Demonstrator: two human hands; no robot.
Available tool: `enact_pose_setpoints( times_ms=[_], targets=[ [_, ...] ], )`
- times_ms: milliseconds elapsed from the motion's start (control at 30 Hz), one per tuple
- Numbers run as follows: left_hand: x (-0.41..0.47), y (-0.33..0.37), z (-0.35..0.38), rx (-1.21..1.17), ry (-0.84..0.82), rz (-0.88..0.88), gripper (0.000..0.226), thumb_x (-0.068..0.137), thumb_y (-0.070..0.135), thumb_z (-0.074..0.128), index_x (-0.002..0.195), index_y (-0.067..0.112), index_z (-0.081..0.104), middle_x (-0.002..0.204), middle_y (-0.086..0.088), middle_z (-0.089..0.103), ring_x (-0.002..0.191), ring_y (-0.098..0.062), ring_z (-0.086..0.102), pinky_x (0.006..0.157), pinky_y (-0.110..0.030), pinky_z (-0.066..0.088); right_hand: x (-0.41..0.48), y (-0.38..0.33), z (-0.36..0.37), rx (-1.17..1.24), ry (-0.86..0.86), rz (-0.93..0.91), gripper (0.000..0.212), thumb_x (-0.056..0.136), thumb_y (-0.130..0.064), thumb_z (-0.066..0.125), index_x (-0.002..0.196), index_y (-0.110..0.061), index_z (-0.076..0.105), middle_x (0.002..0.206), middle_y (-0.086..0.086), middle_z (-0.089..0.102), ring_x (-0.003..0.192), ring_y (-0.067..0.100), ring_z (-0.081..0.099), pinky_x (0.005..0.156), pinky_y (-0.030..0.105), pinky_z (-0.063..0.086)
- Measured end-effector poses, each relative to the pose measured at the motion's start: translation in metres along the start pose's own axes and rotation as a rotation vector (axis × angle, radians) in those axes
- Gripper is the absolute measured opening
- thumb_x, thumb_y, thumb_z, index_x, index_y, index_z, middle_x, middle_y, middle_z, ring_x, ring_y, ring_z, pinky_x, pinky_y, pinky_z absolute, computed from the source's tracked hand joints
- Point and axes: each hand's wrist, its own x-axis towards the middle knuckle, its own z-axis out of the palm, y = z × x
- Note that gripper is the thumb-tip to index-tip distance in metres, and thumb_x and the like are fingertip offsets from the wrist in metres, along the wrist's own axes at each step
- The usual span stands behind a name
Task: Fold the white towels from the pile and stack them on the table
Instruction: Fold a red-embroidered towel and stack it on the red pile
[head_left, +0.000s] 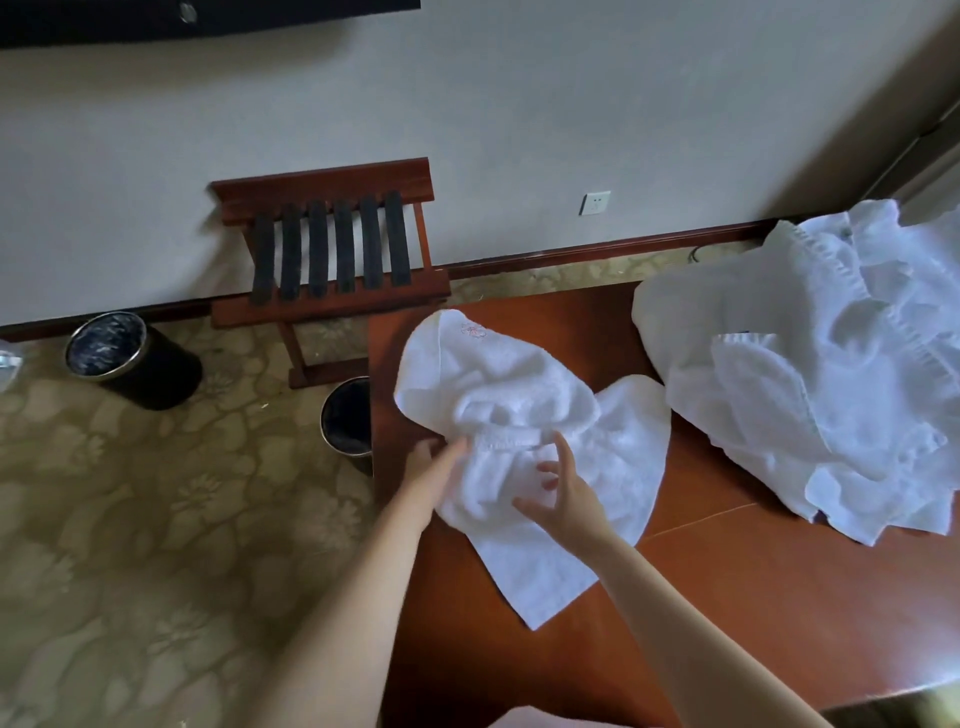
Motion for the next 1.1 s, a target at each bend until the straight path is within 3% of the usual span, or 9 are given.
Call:
enact_pose_setpoints(
  times_ms=[67, 200, 333, 500, 633, 800, 900, 1000, 1100],
  targets=[
    [-0.011, -0.022, 0.015, 0.059, -0.055, -0.061, 0.066, 0.080, 0.053, 0.067, 0.133, 0.019, 0.046, 0.125, 0.002, 0.054, 0.103, -0.016, 0.055, 0.066, -0.025, 0.043, -0.003, 0.003, 0.001, -0.166, 0.059, -0.076, 0.100, 0.078, -0.050, 0.070, 0.150, -0.030, 0.003, 0.138, -0.003, 0.047, 0.122, 0.015, 0.047, 0.097, 0.032, 0.044],
    [-0.022, -0.034, 0.029, 0.219, -0.068, 0.005, 0.047, 0.081, 0.039, 0.070, 0.115, 0.010, 0.059, 0.091, 0.004, 0.063, 0.075, -0.008, 0.059, 0.060, -0.021, 0.047, -0.020, 0.030, -0.007, -0.636, 0.084, -0.060, 0.084, 0.086, -0.060, 0.052, 0.151, -0.018, 0.019, 0.157, -0.002, 0.022, 0.143, 0.019, 0.021, 0.114, 0.036, 0.022],
    [-0.019, 0.008, 0.011, 0.417, 0.156, 0.224, 0.034, 0.084, 0.035, 0.066, 0.105, 0.010, 0.056, 0.088, 0.006, 0.055, 0.080, -0.013, 0.053, 0.062, -0.025, 0.041, -0.017, 0.030, -0.023, -0.683, 0.067, -0.059, 0.051, 0.091, -0.042, 0.052, 0.138, -0.025, 0.043, 0.135, -0.005, 0.043, 0.118, 0.018, 0.048, 0.098, 0.035, 0.036],
    [-0.036, 0.085, 0.002, 0.363, 0.401, 0.463, 0.021, 0.083, 0.024, 0.057, 0.069, 0.023, 0.042, 0.069, 0.009, 0.046, 0.061, -0.010, 0.043, 0.051, -0.025, 0.033, -0.011, -0.010, -0.015, -0.436, -0.261, -0.024, 0.033, 0.088, -0.031, 0.059, 0.120, -0.030, 0.055, 0.113, -0.009, 0.053, 0.096, 0.013, 0.056, 0.092, 0.034, 0.047],
    [-0.065, 0.095, 0.032, 0.342, 0.254, 0.598, 0.013, 0.085, 0.020, 0.057, 0.077, 0.017, 0.048, 0.069, 0.007, 0.047, 0.063, -0.007, 0.046, 0.054, -0.021, 0.036, -0.027, -0.026, -0.002, 0.174, -0.499, 0.118, 0.032, 0.089, -0.028, 0.061, 0.121, -0.027, 0.060, 0.115, -0.007, 0.065, 0.101, 0.008, 0.062, 0.088, 0.021, 0.045],
    [-0.087, 0.058, 0.061, 0.245, -0.174, 0.491, 0.021, 0.089, 0.029, 0.056, 0.110, 0.025, 0.058, 0.107, 0.008, 0.061, 0.104, -0.011, 0.057, 0.087, -0.023, 0.045, -0.031, -0.025, -0.034, 0.882, -0.030, 0.206, 0.024, 0.083, -0.002, 0.049, 0.098, -0.013, 0.064, 0.092, 0.007, 0.067, 0.092, 0.020, 0.066, 0.083, 0.035, 0.052],
    [-0.086, 0.026, 0.054, 0.203, -0.144, 0.489, 0.038, 0.093, 0.032, 0.053, 0.130, 0.025, 0.049, 0.129, 0.013, 0.050, 0.125, -0.008, 0.045, 0.097, -0.022, 0.037, -0.026, -0.016, -0.052, 0.955, 0.204, 0.264, 0.034, 0.087, -0.008, 0.047, 0.120, -0.013, 0.055, 0.103, 0.006, 0.066, 0.101, 0.025, 0.063, 0.085, 0.035, 0.049],
    [-0.081, -0.021, 0.028, 0.386, 0.097, 0.553, 0.065, 0.084, 0.049, 0.063, 0.139, 0.023, 0.039, 0.141, 0.008, 0.037, 0.131, -0.009, 0.032, 0.105, -0.027, 0.031, -0.037, -0.006, -0.042, 0.601, 0.358, 0.166, 0.057, 0.090, -0.023, 0.058, 0.142, -0.018, 0.036, 0.140, 0.005, 0.046, 0.124, 0.020, 0.048, 0.098, 0.034, 0.039],
    [-0.071, -0.064, 0.000, 0.769, 0.133, 0.418, 0.094, 0.073, 0.064, 0.067, 0.147, 0.022, 0.026, 0.152, 0.005, 0.022, 0.141, -0.016, 0.018, 0.111, -0.034, 0.026, -0.047, 0.001, -0.021, -0.099, 0.368, -0.223, 0.070, 0.084, -0.030, 0.067, 0.145, -0.017, 0.037, 0.151, 0.004, 0.034, 0.139, 0.021, 0.029, 0.109, 0.032, 0.029]
  ],
)
